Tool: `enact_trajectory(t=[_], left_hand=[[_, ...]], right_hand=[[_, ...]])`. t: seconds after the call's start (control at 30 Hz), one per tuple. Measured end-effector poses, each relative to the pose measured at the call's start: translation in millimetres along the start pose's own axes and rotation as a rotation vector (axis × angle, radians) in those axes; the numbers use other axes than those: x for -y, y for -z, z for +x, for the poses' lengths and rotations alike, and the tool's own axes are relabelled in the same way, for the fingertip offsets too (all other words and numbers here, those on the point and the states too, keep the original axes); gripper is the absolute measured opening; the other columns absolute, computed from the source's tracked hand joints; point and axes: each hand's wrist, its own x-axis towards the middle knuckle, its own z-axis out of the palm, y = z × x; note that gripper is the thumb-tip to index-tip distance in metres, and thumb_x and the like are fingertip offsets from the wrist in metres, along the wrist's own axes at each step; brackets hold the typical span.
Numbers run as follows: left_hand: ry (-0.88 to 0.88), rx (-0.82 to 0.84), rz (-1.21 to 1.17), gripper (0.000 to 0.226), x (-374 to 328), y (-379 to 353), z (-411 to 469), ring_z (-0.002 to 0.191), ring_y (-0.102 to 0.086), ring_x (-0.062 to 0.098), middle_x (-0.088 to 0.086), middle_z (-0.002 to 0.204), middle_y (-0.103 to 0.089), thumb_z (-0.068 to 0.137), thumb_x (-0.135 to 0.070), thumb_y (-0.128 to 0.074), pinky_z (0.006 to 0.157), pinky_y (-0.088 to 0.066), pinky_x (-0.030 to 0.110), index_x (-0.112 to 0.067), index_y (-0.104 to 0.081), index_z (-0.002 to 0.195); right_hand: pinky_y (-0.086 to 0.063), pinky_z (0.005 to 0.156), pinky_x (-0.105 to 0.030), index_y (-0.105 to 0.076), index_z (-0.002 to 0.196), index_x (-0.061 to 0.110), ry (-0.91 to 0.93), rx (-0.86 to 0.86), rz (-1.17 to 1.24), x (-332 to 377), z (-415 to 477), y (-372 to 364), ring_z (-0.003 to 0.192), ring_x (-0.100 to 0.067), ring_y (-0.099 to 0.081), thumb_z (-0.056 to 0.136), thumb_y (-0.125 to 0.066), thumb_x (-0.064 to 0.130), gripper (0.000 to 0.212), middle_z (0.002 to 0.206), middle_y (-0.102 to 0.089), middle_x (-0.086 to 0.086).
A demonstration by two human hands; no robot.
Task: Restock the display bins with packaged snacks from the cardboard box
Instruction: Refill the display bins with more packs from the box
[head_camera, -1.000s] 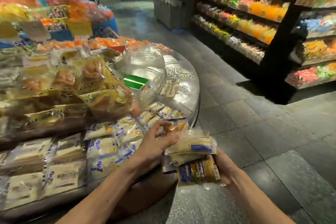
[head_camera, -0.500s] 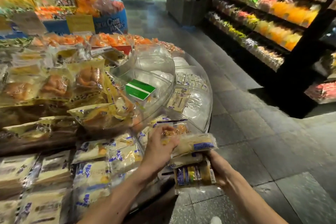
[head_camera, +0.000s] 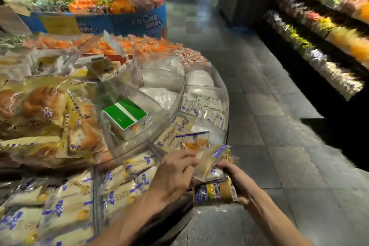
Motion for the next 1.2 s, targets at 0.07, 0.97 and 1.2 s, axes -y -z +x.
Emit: enact_trajectory(t=[0.07, 0.97, 1.2], left_hand=[[0.026, 0.004, 0.052, 0.048, -15, -16, 22, 0.107, -0.045, -0.009, -0.008, 0.122, -0.066, 0.089, -0.033, -0.035, 0.103, -0.042, 0.045, -0.022, -0.071, 0.119], [0.636, -0.148, -0.175, 0.02, 59, -97, 278, 0.107, -0.052, 0.0, -0.02, 0.114, -0.055, 0.089, -0.037, -0.071, 0.099, -0.041, 0.024, -0.038, -0.067, 0.108], [0.925, -0.416, -0.153, 0.021, 99, -89, 354, 0.088, -0.062, 0.011, -0.002, 0.109, -0.069, 0.091, -0.031, -0.072, 0.063, -0.042, 0.011, -0.023, -0.072, 0.111]], right_hand=[[-0.057, 0.083, -0.047, -0.067, 0.117, 0.0, -0.002, -0.013, -0.054, 26, 13, 18, 0.088, -0.035, -0.07, 0.079, -0.07, 0.024, 0.045, 0.108, -0.071, -0.025], [-0.049, 0.101, -0.058, -0.056, 0.127, -0.004, -0.126, 0.128, -0.318, 241, 246, 127, 0.108, -0.045, -0.065, 0.075, -0.077, 0.016, 0.059, 0.116, -0.068, -0.029], [-0.044, 0.105, -0.062, -0.055, 0.13, -0.005, -0.191, 0.246, -0.332, 298, 318, 146, 0.119, -0.052, -0.057, 0.08, -0.074, 0.012, 0.056, 0.121, -0.065, -0.032]])
